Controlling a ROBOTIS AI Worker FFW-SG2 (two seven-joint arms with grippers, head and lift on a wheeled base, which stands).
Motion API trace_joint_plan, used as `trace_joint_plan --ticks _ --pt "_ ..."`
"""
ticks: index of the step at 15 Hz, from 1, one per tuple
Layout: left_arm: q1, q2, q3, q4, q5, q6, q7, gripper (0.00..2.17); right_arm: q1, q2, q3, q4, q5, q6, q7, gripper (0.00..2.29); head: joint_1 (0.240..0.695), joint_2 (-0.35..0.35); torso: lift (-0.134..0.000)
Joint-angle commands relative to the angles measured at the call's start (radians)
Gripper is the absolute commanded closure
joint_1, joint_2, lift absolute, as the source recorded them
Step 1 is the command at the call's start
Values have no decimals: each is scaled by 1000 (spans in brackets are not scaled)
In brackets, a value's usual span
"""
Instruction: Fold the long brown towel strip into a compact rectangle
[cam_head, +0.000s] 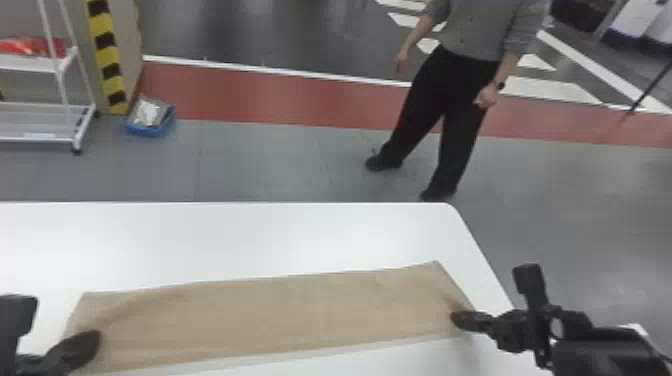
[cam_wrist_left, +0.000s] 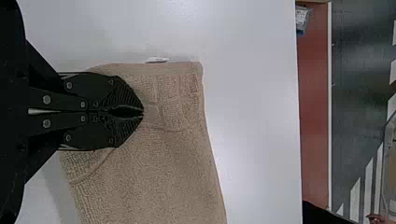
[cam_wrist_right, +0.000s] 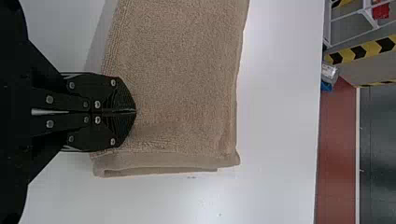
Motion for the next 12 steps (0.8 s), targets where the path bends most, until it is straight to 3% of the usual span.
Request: trace_joint_plan --ticks 1,3,6,7,8,10,12 --pt "21 -1 17 -62 0 24 -2 1605 12 2 -21 -53 -20 42 11 1652 695 -324 0" --pt "25 -3 23 -97 2 39 -14 1507 11 11 -27 -75 -21 39 18 1649 695 -333 0" --pt "26 -12 40 -115 3 36 -42 947 -14 37 -12 -96 -20 54 18 1430 695 -326 0" --pt "26 -15 49 -118 3 24 -51 562 -18 47 -9 -102 -15 60 18 1426 695 -321 0" --pt "26 -15 51 -123 5 8 -54 360 -20 48 -7 -116 -18 69 20 1426 695 -315 0" --pt "28 -16 72 -151 34 -13 -66 215 -31 48 -10 -135 -18 100 21 1413 695 -295 0" --pt "26 -18 80 -166 46 -10 -50 184 -37 48 -16 -152 -20 109 29 890 695 -292 0"
